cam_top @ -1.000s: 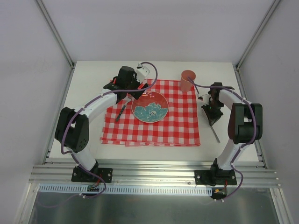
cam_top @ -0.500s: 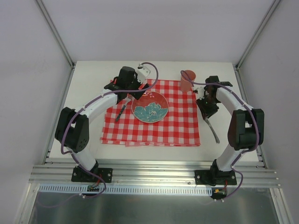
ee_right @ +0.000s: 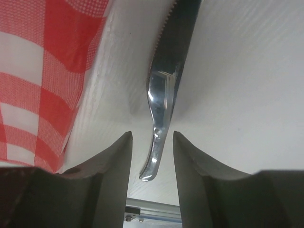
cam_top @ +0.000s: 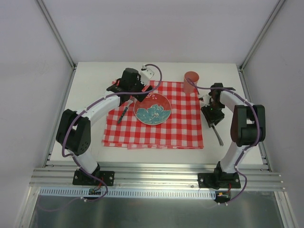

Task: Set the dinner table for one person

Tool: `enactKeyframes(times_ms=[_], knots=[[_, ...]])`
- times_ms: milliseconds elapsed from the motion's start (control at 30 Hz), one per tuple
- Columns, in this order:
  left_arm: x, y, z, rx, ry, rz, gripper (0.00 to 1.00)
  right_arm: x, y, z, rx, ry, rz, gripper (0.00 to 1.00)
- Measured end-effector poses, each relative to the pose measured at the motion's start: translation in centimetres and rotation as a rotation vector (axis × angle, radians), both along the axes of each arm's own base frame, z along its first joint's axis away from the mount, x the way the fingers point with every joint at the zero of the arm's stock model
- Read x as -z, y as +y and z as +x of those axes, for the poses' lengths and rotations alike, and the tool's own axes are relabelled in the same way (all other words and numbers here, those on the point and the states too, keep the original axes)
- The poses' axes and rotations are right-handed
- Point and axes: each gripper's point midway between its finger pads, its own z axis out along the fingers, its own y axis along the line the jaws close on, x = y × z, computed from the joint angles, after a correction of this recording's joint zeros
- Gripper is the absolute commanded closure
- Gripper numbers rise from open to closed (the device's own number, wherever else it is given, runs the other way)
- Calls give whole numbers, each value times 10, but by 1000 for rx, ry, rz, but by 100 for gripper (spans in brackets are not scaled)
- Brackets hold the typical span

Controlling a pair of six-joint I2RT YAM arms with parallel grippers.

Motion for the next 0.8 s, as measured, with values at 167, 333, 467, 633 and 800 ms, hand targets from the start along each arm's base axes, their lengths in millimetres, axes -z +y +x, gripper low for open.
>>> enactKeyframes(times_ms=[167,333,467,633,800], knots=[[0,-4,-2,8,0,0,1,23,-3,-6,0,80,-17,57],[0,-3,-2,8,0,1,1,23,-6,-5,-7,80,-31,83],[0,-4,-2,8,-1,0,1,22,-10,-3,-7,77,-50,100],[0,-4,-2,8,0,0,1,22,-11,-3,-9,82,-51,100],[0,-4,-2,8,0,0,1,20,-10,-3,-8,76,-49,100]])
